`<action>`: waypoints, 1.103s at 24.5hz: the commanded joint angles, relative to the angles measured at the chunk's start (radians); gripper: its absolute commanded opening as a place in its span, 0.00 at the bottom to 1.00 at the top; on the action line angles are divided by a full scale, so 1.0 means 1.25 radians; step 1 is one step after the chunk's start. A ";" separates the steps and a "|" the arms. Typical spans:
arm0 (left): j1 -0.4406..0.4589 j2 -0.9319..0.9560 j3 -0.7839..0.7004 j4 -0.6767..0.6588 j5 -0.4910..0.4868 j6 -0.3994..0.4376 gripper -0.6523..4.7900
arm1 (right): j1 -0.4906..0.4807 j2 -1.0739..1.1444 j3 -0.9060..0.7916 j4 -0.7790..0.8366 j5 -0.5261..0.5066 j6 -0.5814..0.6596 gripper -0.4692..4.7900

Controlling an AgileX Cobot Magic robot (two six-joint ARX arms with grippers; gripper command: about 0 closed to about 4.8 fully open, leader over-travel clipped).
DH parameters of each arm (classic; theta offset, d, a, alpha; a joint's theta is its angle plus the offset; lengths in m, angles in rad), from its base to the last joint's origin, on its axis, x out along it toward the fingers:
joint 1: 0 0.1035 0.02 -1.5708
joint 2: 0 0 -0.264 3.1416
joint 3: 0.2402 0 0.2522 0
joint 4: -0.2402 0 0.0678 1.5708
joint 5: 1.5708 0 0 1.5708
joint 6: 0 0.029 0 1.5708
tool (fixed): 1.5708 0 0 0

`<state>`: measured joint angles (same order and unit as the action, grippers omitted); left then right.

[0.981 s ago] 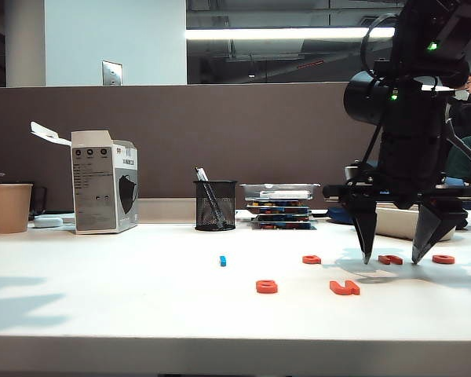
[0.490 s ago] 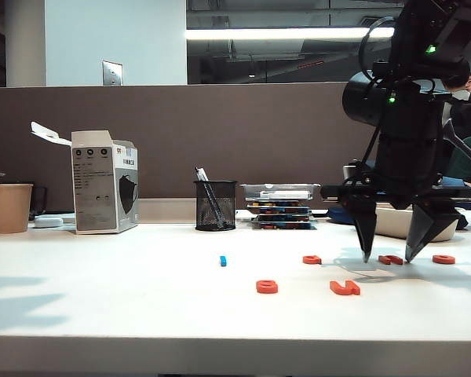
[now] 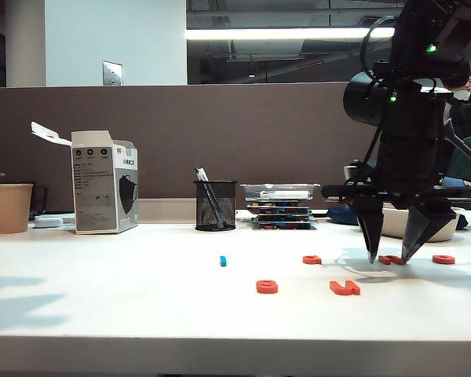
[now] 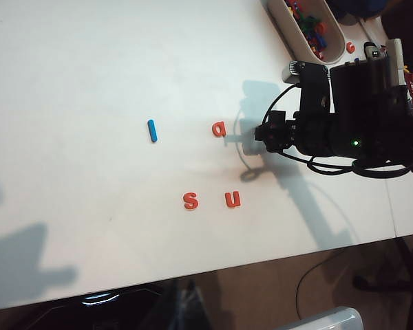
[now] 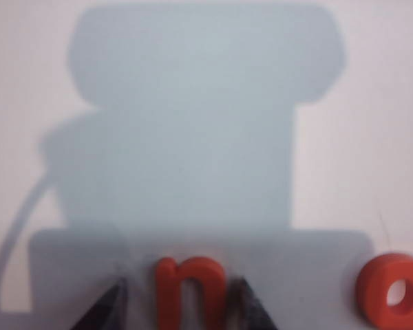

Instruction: Select the appropriate letters from the row of letter magnets placed on the table to arrange into the word "sun".

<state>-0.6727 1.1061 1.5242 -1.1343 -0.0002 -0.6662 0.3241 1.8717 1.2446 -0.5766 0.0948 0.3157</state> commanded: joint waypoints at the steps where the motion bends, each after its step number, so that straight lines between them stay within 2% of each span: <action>1: 0.000 -0.002 0.004 0.005 0.003 0.003 0.11 | -0.001 0.005 -0.004 -0.025 -0.003 -0.002 0.34; 7: 0.000 -0.002 0.004 0.004 0.003 0.003 0.11 | -0.001 0.005 -0.004 -0.025 -0.003 -0.002 0.30; 9: 0.000 -0.002 0.004 0.005 0.003 0.003 0.11 | -0.001 0.005 -0.004 -0.025 -0.003 -0.002 0.26; 18: 0.000 -0.002 0.004 0.005 0.003 0.003 0.11 | -0.001 0.005 -0.003 0.009 0.003 -0.002 0.26; 23: 0.000 -0.002 0.004 0.004 0.003 0.003 0.11 | -0.001 0.003 0.022 -0.046 -0.006 -0.002 0.26; 27: 0.000 -0.002 0.004 0.005 0.003 0.003 0.11 | -0.001 -0.015 0.094 -0.102 -0.007 -0.005 0.26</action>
<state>-0.6727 1.1061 1.5242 -1.1343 -0.0002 -0.6666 0.3233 1.8736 1.3403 -0.7002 0.0856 0.3126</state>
